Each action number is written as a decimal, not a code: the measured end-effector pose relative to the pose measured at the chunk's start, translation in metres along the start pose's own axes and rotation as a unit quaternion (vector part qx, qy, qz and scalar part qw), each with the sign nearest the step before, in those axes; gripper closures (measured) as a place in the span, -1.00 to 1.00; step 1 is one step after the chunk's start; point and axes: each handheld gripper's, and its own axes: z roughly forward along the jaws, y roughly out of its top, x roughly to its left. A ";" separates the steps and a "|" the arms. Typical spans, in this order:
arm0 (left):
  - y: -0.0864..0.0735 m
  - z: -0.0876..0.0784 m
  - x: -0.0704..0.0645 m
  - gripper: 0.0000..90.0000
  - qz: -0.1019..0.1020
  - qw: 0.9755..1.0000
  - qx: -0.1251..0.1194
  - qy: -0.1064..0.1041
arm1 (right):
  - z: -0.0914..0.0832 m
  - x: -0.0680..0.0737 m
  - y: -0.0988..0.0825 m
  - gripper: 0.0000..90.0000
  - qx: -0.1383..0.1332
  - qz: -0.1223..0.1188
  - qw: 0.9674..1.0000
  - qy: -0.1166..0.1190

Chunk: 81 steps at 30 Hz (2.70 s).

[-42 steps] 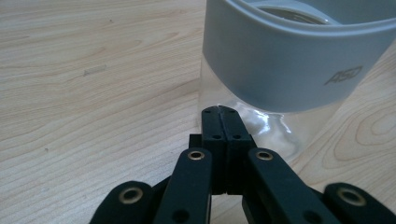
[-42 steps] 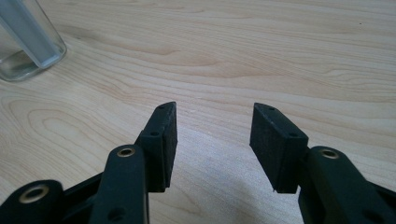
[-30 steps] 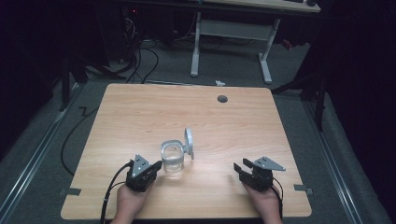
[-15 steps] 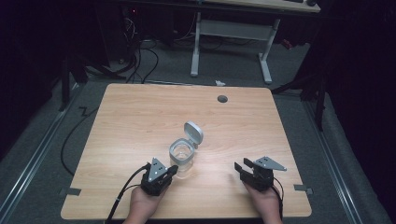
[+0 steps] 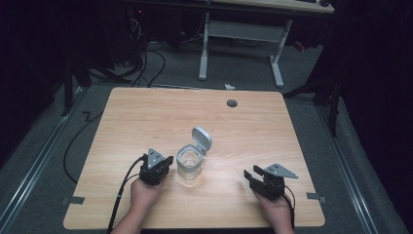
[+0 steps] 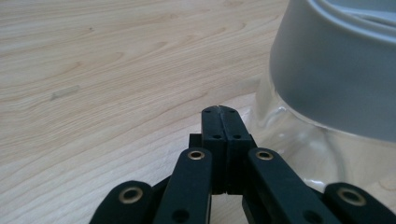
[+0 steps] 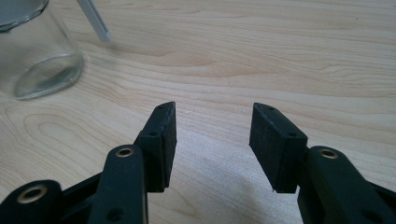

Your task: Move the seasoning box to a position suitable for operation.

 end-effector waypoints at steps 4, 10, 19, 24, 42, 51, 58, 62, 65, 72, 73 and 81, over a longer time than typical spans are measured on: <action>-0.002 0.000 -0.004 1.00 -0.005 1.000 0.003 -0.009 | 0.001 0.000 -0.001 0.13 0.005 -0.003 1.000 -0.001; -0.004 -0.006 -0.010 1.00 -0.004 1.000 0.004 -0.017 | 0.001 0.001 -0.001 0.12 0.004 -0.004 1.000 -0.001; -0.011 -0.020 -0.023 1.00 -0.001 0.999 0.009 -0.037 | 0.001 0.002 -0.001 0.13 0.005 -0.011 1.000 -0.005; -0.016 -0.025 -0.034 1.00 0.000 0.999 0.011 -0.052 | 0.001 0.002 -0.002 0.13 0.005 -0.015 1.000 -0.007; -0.018 -0.039 -0.033 0.88 -0.007 0.999 0.009 -0.053 | 0.001 0.001 -0.001 0.16 0.000 -0.010 1.000 -0.005; -0.027 -0.056 -0.037 0.78 -0.014 0.997 0.020 -0.071 | 0.000 0.006 0.000 0.30 -0.005 -0.014 1.000 -0.005; -0.038 -0.054 -0.047 0.73 -0.011 0.994 0.035 -0.098 | -0.003 0.019 0.006 0.28 -0.016 -0.023 1.000 0.013; -0.042 -0.050 -0.052 0.78 -0.007 0.994 0.040 -0.105 | -0.003 0.028 0.012 0.32 -0.026 -0.029 0.999 0.028; -0.043 -0.046 -0.055 0.87 -0.007 0.993 0.046 -0.110 | 0.003 0.032 0.020 0.38 -0.030 -0.029 0.998 0.036; -0.046 -0.041 -0.061 0.96 -0.007 0.993 0.040 -0.111 | 0.025 0.045 0.039 0.63 -0.027 -0.042 0.998 0.041; -0.046 -0.041 -0.060 0.97 -0.010 0.993 0.037 -0.112 | 0.028 0.046 0.043 0.66 -0.027 -0.045 0.998 0.043; -0.044 -0.041 -0.057 0.98 -0.024 0.993 0.032 -0.112 | 0.048 0.054 0.077 1.00 -0.034 -0.049 0.997 0.039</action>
